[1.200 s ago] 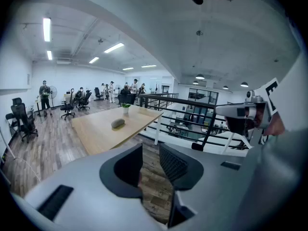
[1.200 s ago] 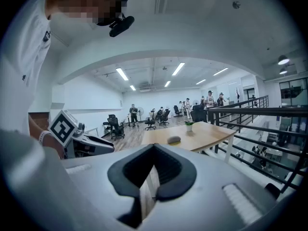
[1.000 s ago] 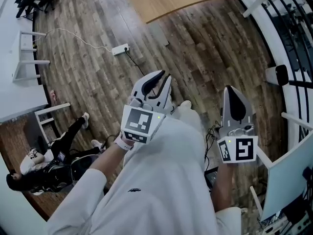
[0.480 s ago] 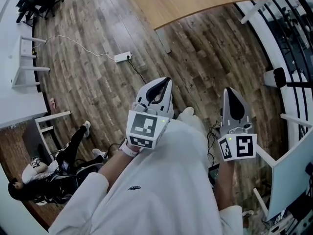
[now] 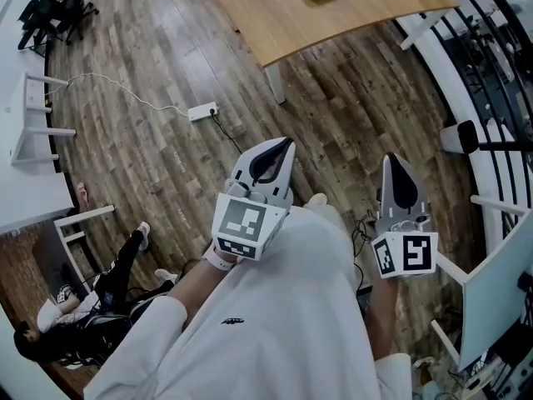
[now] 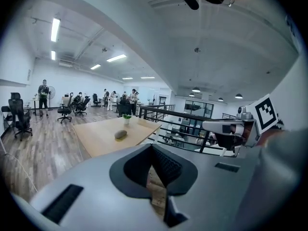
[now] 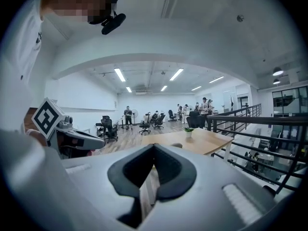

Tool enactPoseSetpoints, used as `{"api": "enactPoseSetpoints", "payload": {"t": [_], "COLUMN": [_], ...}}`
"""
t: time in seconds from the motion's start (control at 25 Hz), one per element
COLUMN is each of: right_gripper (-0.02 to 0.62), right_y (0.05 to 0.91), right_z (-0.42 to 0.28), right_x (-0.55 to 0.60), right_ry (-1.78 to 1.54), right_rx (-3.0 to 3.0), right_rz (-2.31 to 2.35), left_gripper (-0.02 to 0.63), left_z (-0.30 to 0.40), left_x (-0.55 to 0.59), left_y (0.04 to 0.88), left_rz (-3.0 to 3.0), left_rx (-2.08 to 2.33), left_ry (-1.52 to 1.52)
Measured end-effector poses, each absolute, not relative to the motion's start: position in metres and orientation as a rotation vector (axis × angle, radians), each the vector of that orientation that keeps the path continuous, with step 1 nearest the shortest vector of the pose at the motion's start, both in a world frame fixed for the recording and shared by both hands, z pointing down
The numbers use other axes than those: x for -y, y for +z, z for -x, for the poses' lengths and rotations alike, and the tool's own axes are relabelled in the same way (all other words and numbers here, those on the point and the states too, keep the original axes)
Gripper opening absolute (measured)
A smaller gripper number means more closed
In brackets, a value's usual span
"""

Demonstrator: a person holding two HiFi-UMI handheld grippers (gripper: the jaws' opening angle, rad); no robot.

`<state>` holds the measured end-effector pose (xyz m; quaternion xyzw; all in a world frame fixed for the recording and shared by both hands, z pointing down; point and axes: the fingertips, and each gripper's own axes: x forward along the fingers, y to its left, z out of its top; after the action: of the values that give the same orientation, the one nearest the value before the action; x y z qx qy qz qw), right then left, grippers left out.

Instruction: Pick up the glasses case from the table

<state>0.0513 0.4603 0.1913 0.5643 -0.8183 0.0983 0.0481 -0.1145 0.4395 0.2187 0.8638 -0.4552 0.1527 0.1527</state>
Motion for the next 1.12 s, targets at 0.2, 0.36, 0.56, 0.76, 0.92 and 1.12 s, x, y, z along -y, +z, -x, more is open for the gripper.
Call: {"api": "enactPoseSetpoints", "payload": {"t": [0.2,0.36,0.56,0.76,0.92,1.12], "right_gripper": [0.009,0.009,0.009,0.009,0.009,0.009], "right_y": [0.191,0.191,0.192,0.201,0.200,0.205], "right_z": [-0.036,-0.024,0.004,0.018,0.026,0.025], "right_x": [-0.447,-0.426,-0.412,-0.404,-0.397,-0.379], "right_ry": [0.276,0.274,0.228,0.259,0.291,0.321], "right_rx": [2.474,2.450,2.467,2.449,2.455,2.444], "right_rz": [-1.726,-1.777,-1.777,-1.804,-1.809,-1.800], "left_gripper": [0.006,0.006,0.006,0.006,0.006,0.006], "left_z": [0.132,0.145,0.170,0.186,0.191,0.181], "left_x": [-0.421,-0.403,-0.387,-0.378,-0.369,-0.362], "left_y": [0.217,0.220,0.221,0.223,0.224,0.237], "left_rz": [-2.488,-2.514,-2.529,-2.540,-2.514,-2.505], "left_rx": [1.278,1.243,1.223,1.205,1.201,1.129], "left_ry": [0.418,0.445,0.418,0.409,0.399,0.424]}}
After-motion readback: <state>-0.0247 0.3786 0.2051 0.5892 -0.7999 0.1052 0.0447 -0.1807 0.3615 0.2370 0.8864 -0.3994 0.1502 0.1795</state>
